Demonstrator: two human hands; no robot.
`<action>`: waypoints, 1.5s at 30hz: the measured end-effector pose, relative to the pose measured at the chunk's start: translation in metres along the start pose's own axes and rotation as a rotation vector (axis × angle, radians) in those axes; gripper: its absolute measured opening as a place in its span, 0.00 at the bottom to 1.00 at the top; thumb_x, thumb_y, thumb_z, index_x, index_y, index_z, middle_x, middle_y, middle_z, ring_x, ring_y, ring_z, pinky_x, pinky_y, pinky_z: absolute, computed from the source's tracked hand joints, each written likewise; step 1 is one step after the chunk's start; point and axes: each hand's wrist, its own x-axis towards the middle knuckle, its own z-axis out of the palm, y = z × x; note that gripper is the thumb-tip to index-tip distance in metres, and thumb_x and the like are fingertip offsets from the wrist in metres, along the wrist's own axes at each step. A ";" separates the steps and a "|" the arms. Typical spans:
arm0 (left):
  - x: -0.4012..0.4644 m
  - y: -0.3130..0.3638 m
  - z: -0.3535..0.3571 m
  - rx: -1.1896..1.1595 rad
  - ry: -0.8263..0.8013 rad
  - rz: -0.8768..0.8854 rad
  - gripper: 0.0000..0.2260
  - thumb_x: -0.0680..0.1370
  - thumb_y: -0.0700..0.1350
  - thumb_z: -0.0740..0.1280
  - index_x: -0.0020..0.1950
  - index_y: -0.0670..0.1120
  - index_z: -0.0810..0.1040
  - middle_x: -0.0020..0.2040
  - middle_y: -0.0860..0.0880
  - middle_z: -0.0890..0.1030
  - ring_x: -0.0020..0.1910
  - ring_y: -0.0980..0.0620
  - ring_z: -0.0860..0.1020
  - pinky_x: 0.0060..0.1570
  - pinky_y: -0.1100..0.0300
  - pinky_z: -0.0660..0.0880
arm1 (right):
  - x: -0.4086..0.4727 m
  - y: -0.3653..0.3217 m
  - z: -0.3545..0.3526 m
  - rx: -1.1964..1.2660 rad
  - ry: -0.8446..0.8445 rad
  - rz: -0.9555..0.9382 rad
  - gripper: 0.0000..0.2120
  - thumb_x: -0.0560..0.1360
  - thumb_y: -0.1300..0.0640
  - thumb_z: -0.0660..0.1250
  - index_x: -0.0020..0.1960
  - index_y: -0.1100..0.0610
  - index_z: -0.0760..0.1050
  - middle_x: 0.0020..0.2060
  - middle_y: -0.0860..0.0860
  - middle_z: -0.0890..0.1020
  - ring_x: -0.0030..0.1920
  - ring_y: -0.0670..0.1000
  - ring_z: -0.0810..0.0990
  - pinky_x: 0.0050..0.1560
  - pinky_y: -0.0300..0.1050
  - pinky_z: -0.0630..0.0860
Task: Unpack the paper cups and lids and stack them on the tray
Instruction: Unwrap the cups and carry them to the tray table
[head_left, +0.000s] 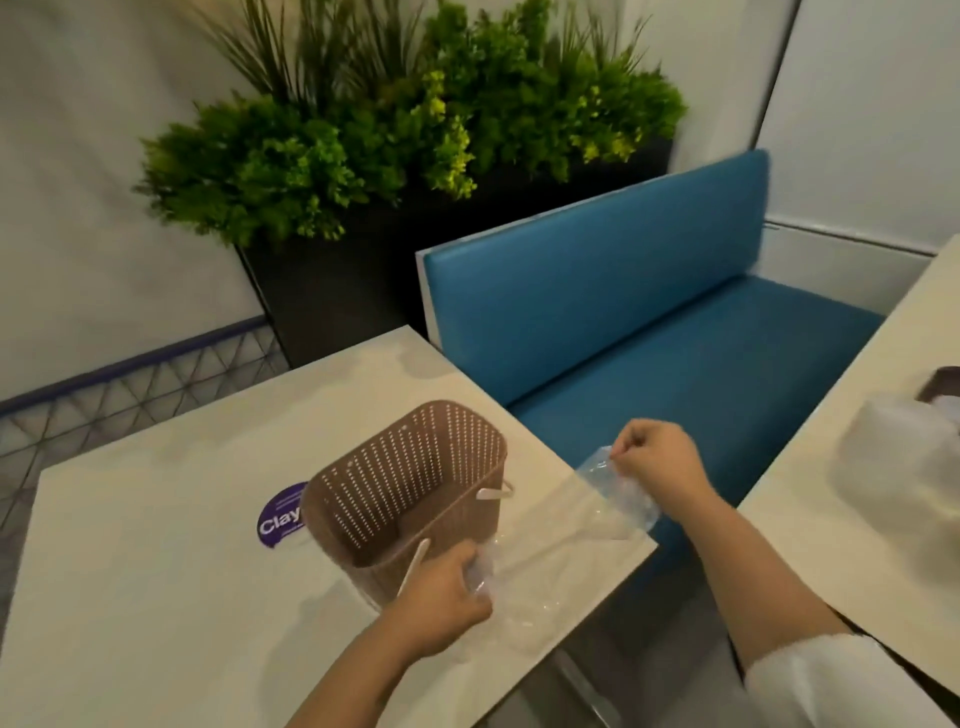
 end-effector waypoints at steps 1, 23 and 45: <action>-0.003 -0.010 0.004 0.023 0.012 -0.033 0.11 0.73 0.47 0.67 0.54 0.51 0.71 0.51 0.53 0.78 0.51 0.58 0.74 0.57 0.60 0.69 | 0.001 0.005 0.017 -0.069 -0.021 -0.015 0.14 0.70 0.69 0.65 0.31 0.54 0.75 0.32 0.49 0.79 0.33 0.48 0.75 0.31 0.39 0.69; -0.001 -0.133 0.055 0.559 0.236 -0.285 0.37 0.50 0.48 0.82 0.55 0.38 0.72 0.42 0.39 0.78 0.35 0.40 0.77 0.30 0.50 0.74 | -0.021 0.089 0.162 -0.901 -0.693 -0.240 0.25 0.80 0.44 0.58 0.75 0.40 0.57 0.78 0.48 0.45 0.77 0.57 0.48 0.73 0.63 0.49; 0.015 -0.042 0.051 0.624 -0.056 -0.547 0.40 0.71 0.58 0.63 0.77 0.49 0.48 0.77 0.49 0.45 0.77 0.42 0.44 0.69 0.30 0.50 | -0.022 0.037 0.112 -0.516 -0.424 -0.297 0.30 0.77 0.42 0.63 0.76 0.44 0.58 0.78 0.48 0.48 0.77 0.54 0.49 0.75 0.55 0.53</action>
